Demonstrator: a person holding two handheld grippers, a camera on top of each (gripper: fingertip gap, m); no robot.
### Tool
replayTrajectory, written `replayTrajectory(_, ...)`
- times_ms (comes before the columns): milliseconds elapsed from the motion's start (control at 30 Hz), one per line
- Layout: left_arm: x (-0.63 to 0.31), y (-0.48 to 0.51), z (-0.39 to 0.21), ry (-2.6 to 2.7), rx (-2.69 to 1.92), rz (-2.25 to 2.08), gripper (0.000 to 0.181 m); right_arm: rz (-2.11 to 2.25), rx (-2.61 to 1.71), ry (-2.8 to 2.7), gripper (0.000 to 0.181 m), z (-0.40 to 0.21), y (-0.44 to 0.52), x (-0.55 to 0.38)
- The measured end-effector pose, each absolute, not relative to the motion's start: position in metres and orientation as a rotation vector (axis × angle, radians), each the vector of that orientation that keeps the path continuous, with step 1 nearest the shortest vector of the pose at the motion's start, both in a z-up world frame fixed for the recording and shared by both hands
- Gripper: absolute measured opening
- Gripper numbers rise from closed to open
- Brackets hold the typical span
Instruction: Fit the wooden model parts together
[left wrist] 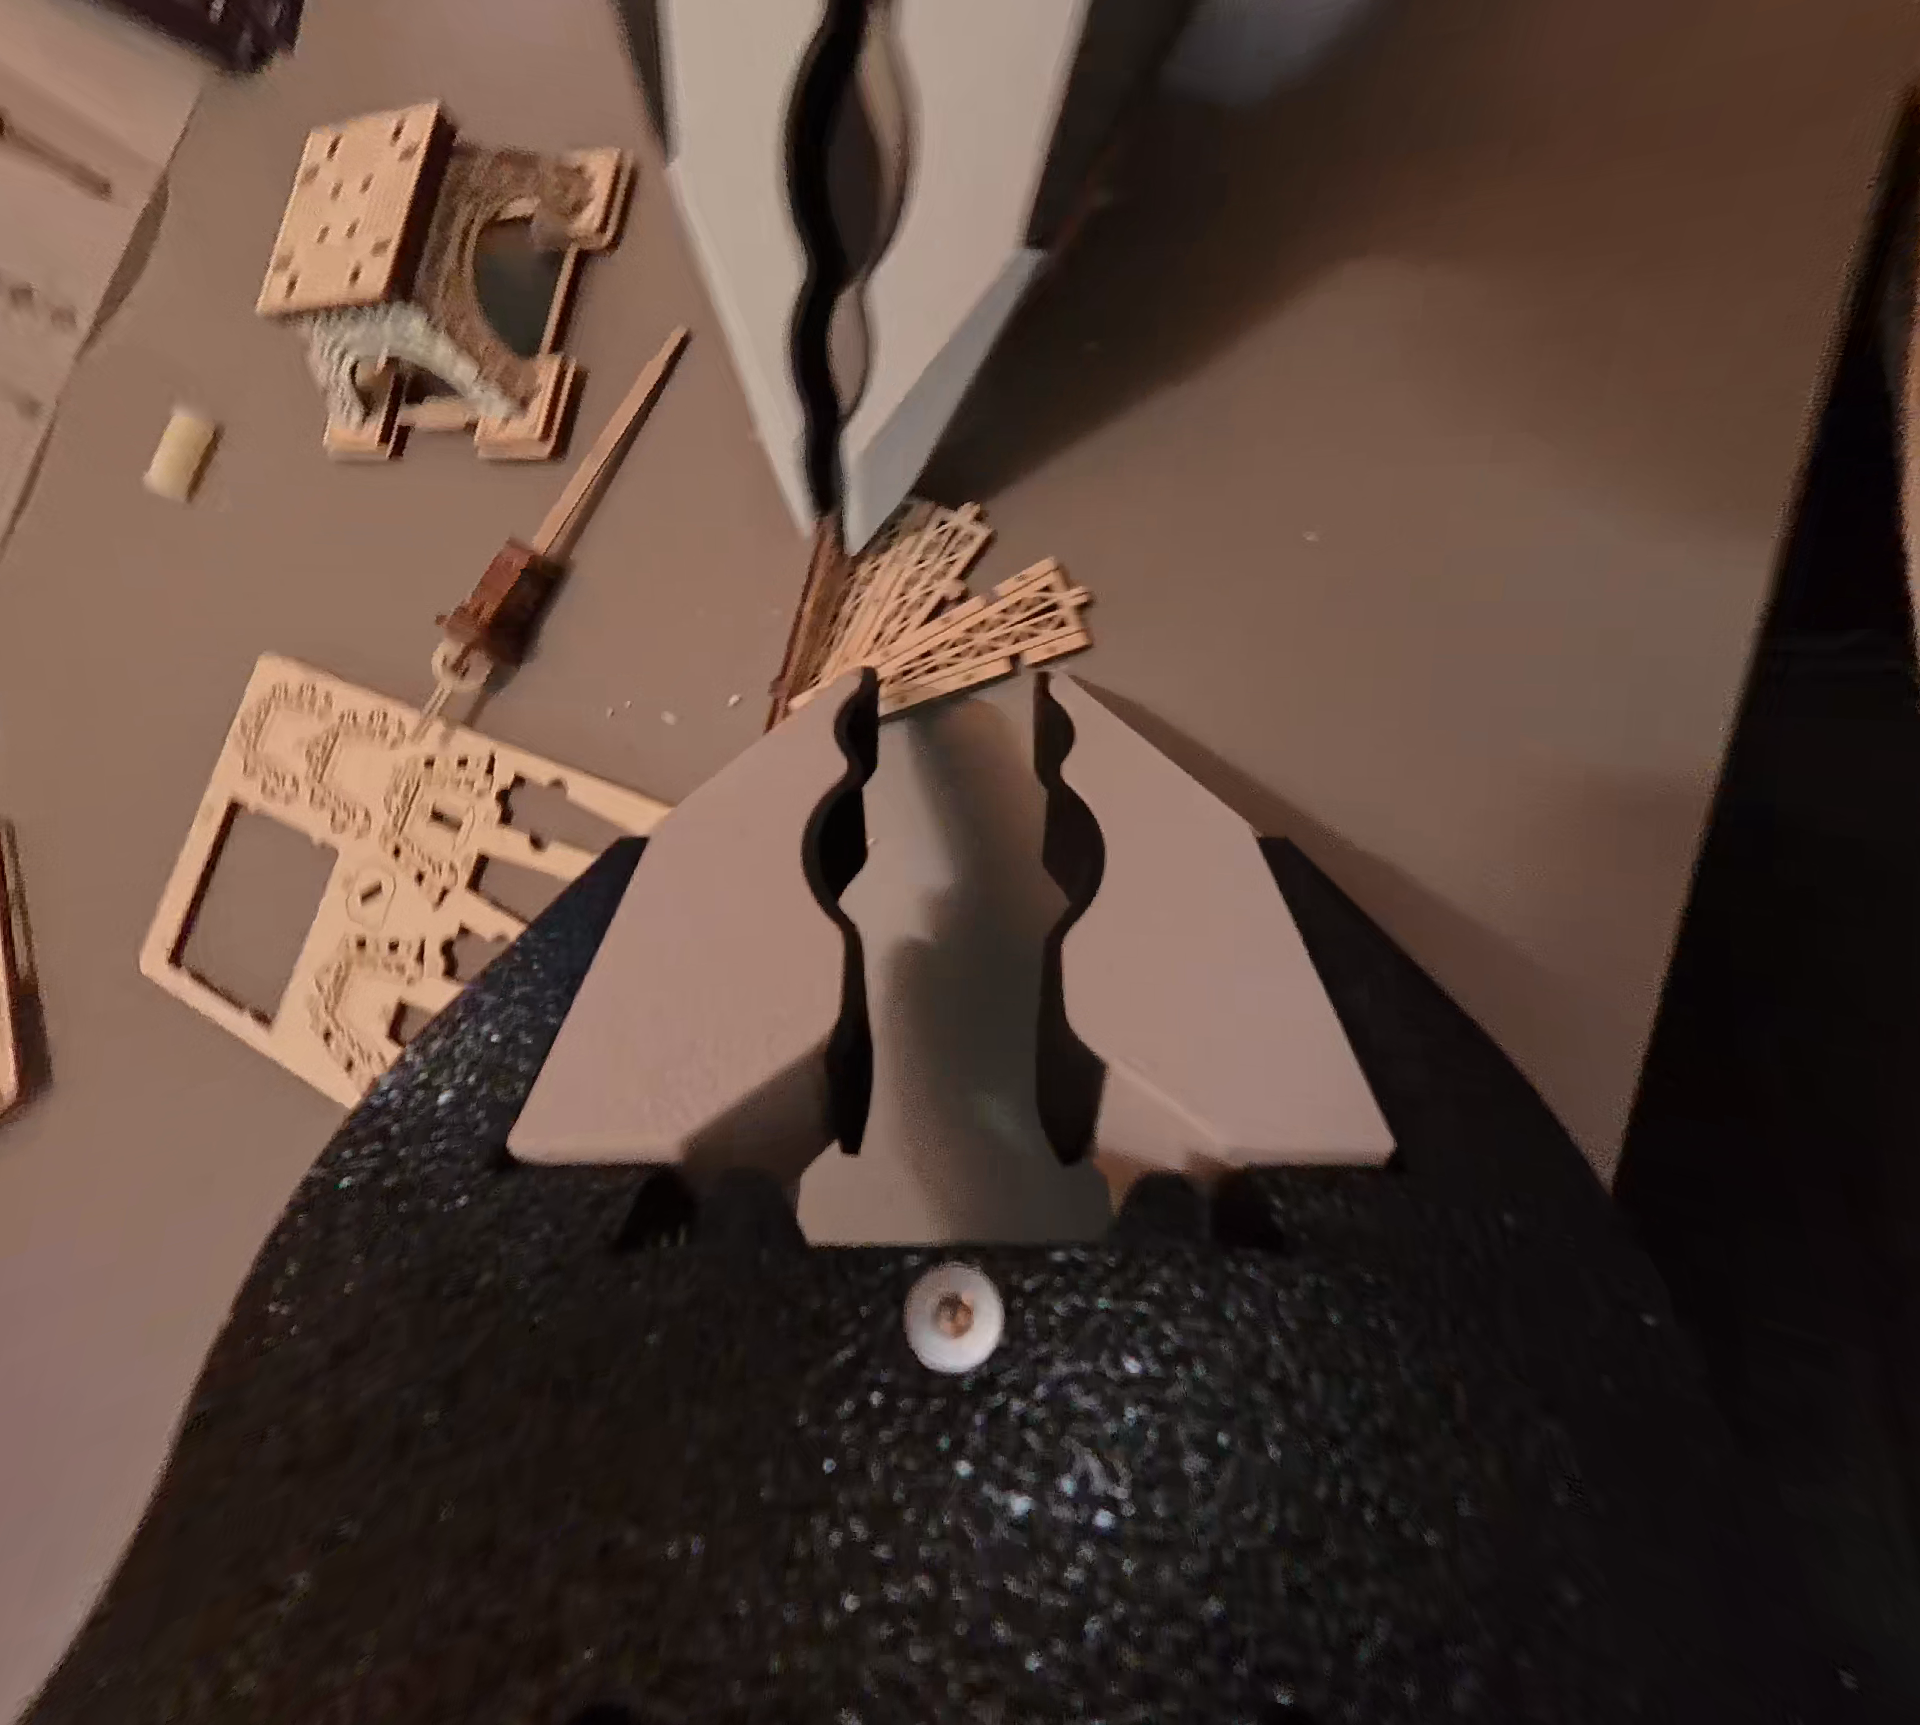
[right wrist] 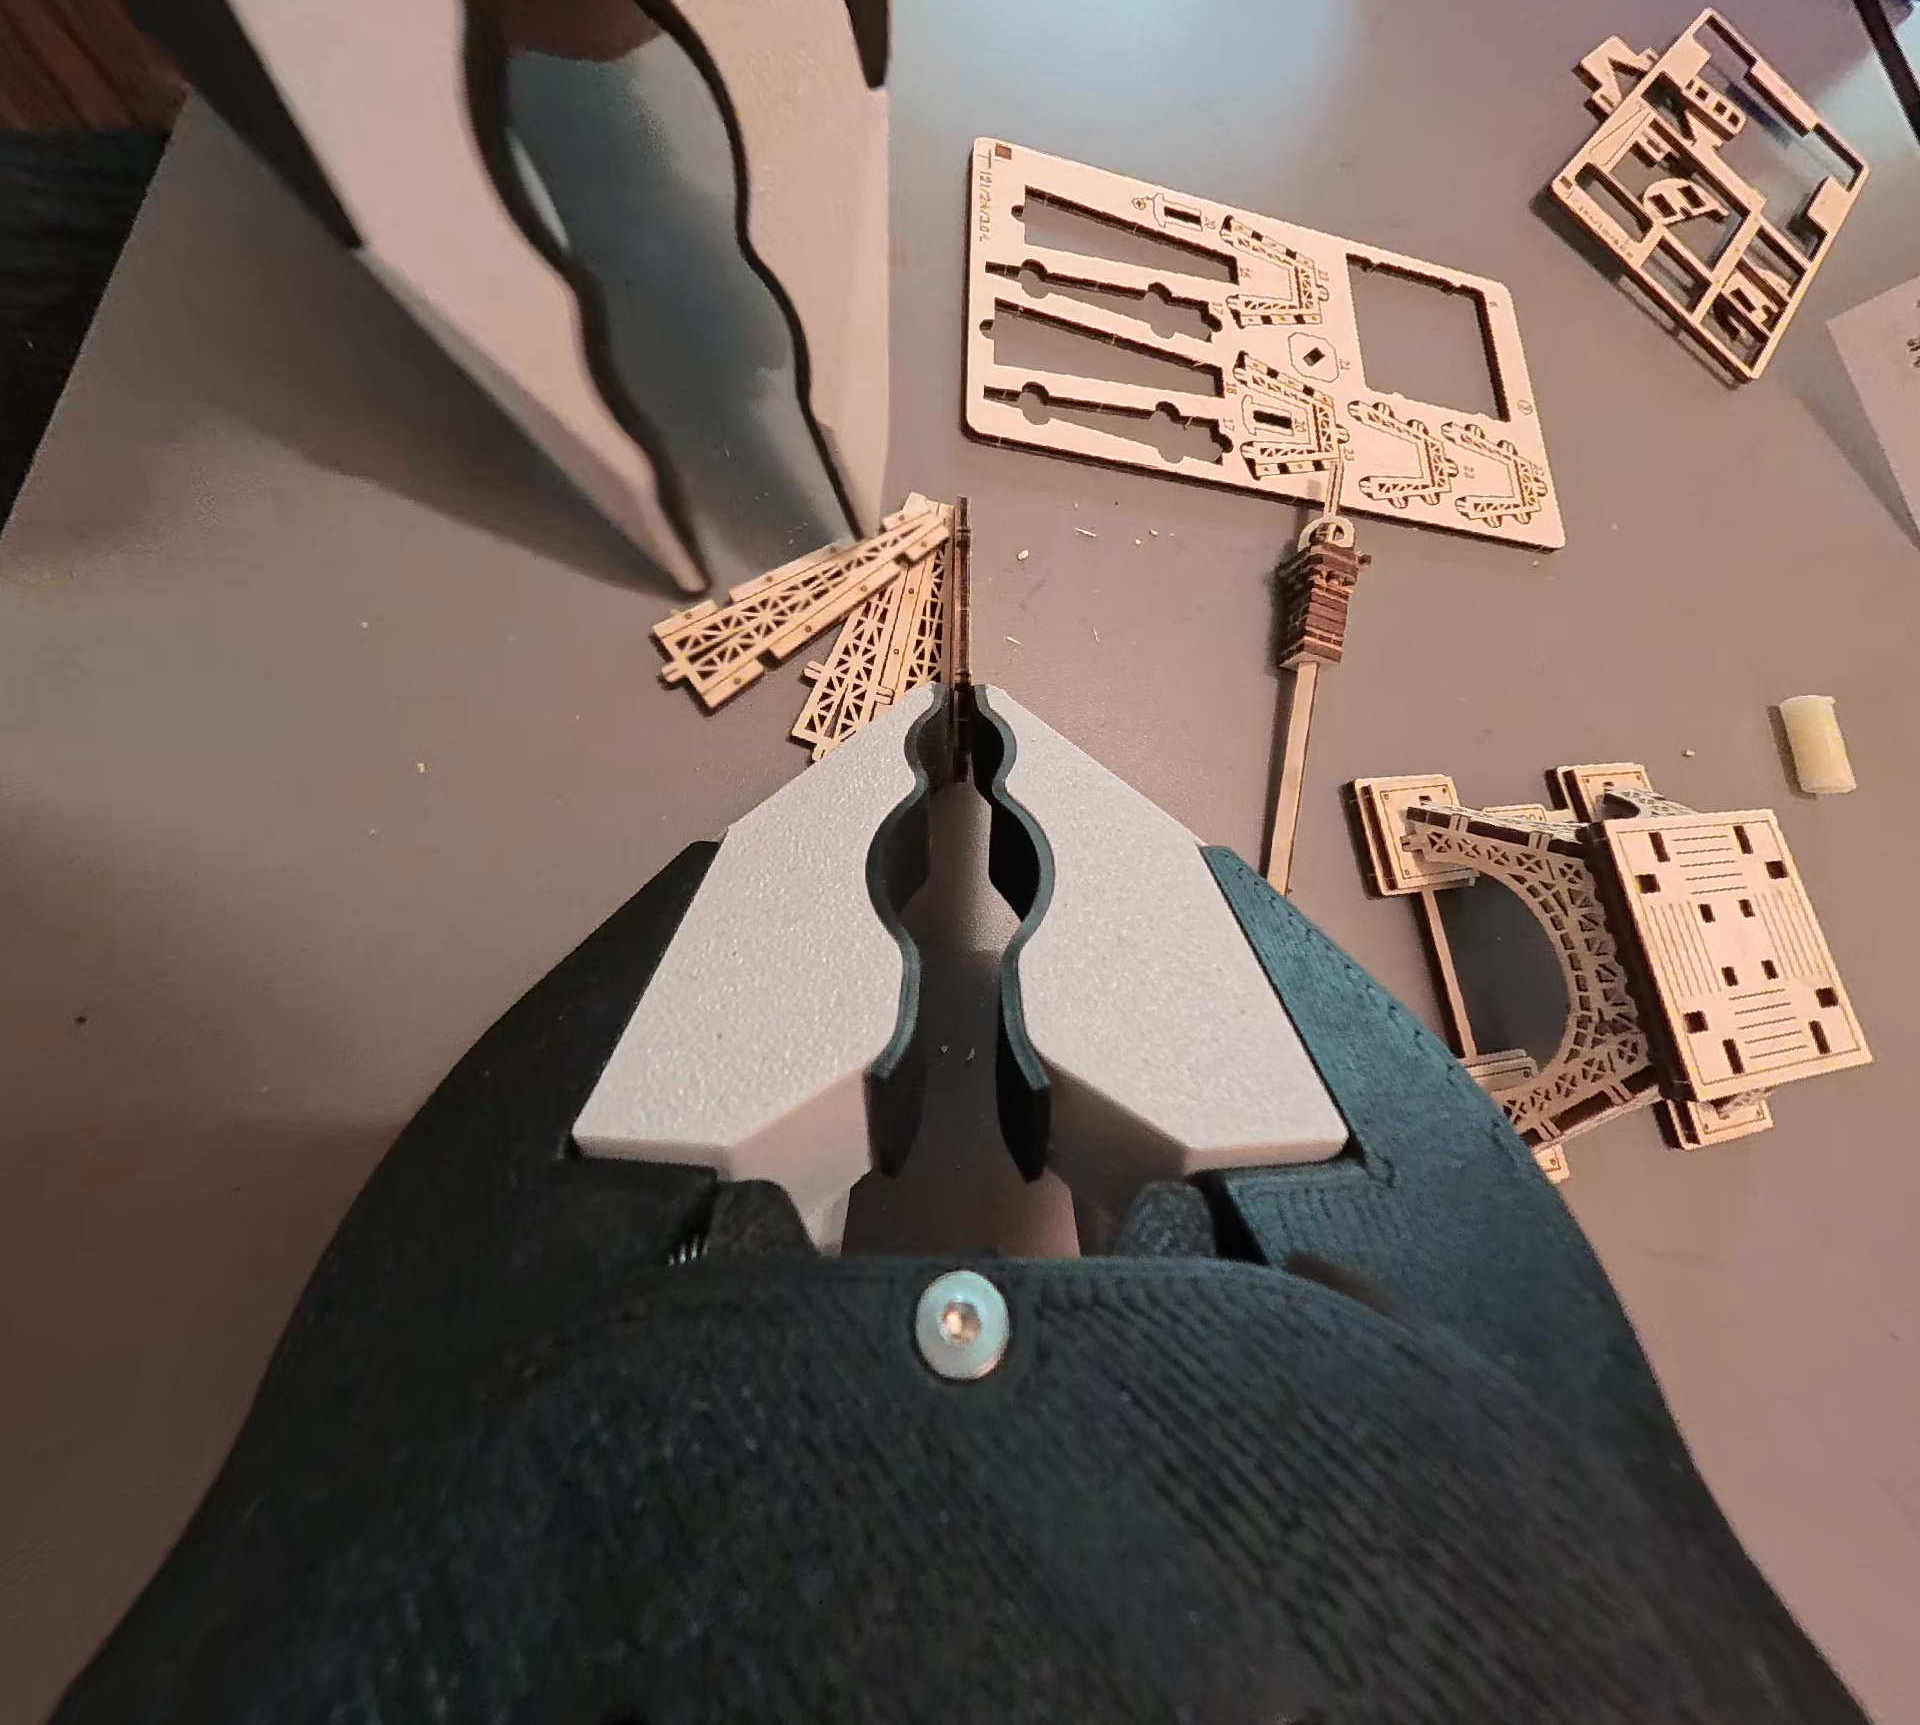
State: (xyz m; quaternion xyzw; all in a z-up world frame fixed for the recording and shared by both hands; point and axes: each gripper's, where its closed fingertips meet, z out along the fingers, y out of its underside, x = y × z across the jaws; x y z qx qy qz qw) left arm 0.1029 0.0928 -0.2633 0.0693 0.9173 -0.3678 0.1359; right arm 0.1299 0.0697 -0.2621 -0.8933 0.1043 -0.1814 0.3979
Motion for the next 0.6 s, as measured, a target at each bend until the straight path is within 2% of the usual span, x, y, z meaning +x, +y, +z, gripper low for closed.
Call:
replayTrajectory(100,0.096,0.092,-0.261,2.618,0.409,-1.010,0.037,-0.457,-2.262,0.265,0.001,-0.262,0.070,0.130)
replayTrajectory(367,0.101,0.093,-0.264,2.764,0.901,-0.838,0.037,-0.456,-2.262,0.266,0.001,-0.262,0.070,0.130)
replayTrajectory(467,0.105,0.088,-0.266,2.850,0.986,-0.808,0.034,-0.456,-2.262,0.265,0.001,-0.262,0.070,0.130)
replayTrajectory(600,0.106,0.086,-0.269,2.928,0.951,-0.834,0.019,-0.450,-2.262,0.268,0.002,-0.262,0.070,0.130)
